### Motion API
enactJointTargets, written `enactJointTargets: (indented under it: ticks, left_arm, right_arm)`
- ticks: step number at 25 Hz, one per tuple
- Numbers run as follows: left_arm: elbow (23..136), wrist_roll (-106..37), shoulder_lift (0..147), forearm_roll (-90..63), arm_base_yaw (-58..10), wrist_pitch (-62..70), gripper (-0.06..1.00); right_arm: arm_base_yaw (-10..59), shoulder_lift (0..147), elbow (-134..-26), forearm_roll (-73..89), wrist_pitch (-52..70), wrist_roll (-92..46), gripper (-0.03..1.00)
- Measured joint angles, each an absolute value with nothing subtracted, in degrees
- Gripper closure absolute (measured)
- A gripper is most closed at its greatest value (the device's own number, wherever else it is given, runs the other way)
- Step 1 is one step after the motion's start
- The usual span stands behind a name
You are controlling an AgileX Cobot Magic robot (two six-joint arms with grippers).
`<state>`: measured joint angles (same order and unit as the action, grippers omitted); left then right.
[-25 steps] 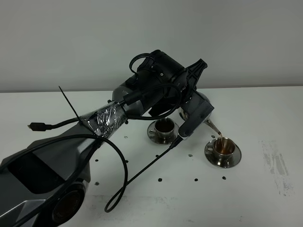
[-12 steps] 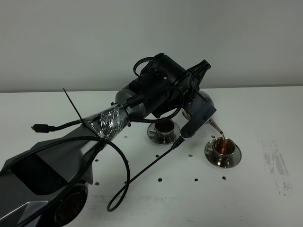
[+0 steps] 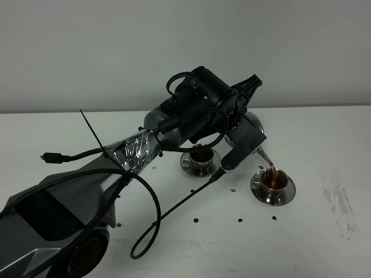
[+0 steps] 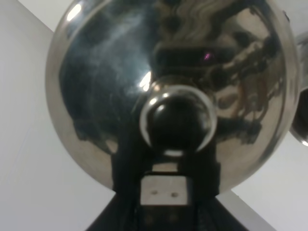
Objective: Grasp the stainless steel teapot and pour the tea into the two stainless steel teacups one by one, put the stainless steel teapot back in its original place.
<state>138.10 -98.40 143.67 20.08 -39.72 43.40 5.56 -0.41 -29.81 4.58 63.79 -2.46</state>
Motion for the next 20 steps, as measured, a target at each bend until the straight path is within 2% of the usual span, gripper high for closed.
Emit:
enactJointTargets:
  ticks: [20]
  left_arm:
    - [138.10,-100.90,144.29,21.82,-40.39,42.24,0.71]
  right_arm:
    - [5.56,-0.41,-29.81,4.47,63.79,-2.46,0.52]
